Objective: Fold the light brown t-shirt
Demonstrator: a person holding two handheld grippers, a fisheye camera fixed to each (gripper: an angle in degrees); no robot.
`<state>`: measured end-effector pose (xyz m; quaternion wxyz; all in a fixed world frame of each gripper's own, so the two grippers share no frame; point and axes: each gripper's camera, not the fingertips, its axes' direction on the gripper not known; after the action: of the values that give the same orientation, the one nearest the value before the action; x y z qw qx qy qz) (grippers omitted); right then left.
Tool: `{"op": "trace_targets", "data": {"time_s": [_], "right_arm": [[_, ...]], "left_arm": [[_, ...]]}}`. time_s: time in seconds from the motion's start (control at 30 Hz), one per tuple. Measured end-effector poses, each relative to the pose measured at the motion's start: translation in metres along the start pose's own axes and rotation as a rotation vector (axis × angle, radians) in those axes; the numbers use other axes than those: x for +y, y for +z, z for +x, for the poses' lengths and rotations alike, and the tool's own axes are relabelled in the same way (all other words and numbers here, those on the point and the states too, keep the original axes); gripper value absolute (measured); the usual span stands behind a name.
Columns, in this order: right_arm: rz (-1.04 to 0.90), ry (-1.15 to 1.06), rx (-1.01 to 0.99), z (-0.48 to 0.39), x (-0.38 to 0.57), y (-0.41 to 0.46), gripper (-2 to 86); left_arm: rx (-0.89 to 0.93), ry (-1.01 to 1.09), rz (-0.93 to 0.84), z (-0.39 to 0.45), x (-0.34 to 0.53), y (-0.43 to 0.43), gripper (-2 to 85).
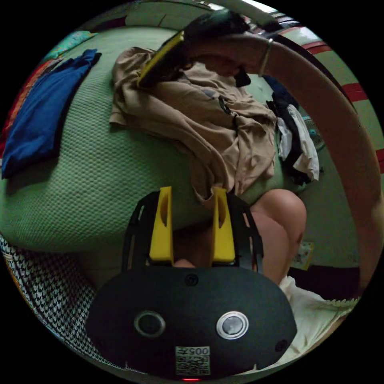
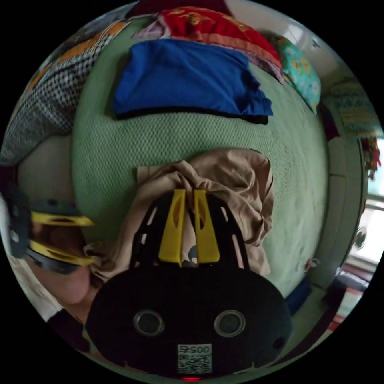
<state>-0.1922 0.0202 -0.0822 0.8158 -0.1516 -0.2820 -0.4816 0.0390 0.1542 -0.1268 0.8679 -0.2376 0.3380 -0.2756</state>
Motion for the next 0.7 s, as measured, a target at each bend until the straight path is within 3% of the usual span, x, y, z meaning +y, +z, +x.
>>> {"op": "trace_targets", "data": {"time_s": [0.13,0.2,0.37,0.63,0.7], "right_arm": [[0.129,0.163,-0.044,0.017,0.02,-0.049,-0.9],[0.161,0.251,-0.027,0.025,0.032,-0.072,-0.9],[0.264,0.41,0.015,0.024,0.07,-0.139,-1.1],[0.557,0.753,0.187,0.001,0.164,-0.284,-1.2],[0.612,0.794,0.234,-0.012,0.183,-0.313,-1.2]], "left_arm": [[-0.13,-0.012,0.012,0.028,0.011,-0.01,8.9],[-0.085,0.016,0.057,0.044,0.021,-0.02,2.8],[-0.09,0.016,0.144,0.059,0.036,-0.073,1.0],[-0.371,0.064,0.365,0.101,0.056,-0.23,0.6],[-0.514,0.068,0.449,0.128,0.062,-0.279,0.6]]}}
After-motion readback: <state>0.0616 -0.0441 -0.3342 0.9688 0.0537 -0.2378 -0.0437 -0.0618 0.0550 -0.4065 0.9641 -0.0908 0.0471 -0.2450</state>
